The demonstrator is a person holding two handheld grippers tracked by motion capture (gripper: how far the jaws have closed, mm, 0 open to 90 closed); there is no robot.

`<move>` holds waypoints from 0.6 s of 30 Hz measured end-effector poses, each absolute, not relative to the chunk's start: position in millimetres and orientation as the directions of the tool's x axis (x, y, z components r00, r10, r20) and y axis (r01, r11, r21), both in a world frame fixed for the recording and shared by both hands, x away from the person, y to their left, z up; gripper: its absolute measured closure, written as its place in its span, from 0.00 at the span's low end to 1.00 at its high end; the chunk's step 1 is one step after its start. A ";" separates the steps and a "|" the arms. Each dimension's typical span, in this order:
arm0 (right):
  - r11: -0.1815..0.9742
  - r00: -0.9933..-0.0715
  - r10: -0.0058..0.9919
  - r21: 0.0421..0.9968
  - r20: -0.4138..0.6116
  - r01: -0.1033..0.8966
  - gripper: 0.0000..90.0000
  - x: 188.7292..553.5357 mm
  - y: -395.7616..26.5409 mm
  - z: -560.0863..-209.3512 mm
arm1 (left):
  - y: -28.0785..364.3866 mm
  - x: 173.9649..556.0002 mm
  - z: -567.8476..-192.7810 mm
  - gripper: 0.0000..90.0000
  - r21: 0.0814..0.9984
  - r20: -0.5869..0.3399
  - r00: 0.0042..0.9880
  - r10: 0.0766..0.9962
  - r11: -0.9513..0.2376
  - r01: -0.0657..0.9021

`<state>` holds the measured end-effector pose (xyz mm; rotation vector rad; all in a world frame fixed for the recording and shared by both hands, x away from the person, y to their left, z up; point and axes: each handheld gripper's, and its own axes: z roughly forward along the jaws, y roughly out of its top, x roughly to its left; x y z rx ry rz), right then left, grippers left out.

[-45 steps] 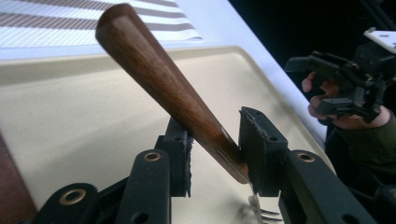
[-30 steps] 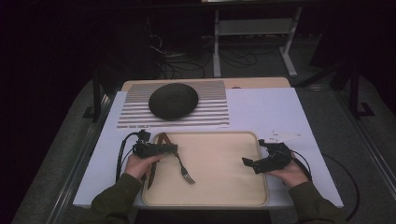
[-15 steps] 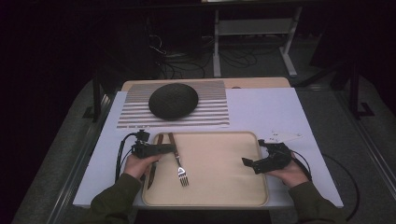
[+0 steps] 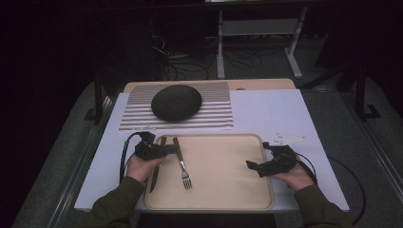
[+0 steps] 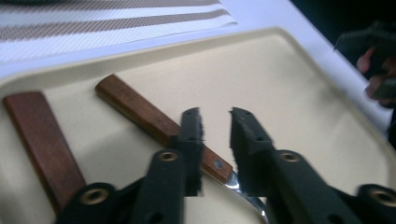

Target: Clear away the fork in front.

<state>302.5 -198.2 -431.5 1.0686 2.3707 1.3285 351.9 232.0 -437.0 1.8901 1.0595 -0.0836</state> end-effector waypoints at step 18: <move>0.327 -0.712 0.686 0.809 0.152 0.488 0.00 302.6 -197.9 -431.7 | 196.8 339.9 -425.5 1.00 0.716 -0.191 0.809 0.555 -0.485 0.502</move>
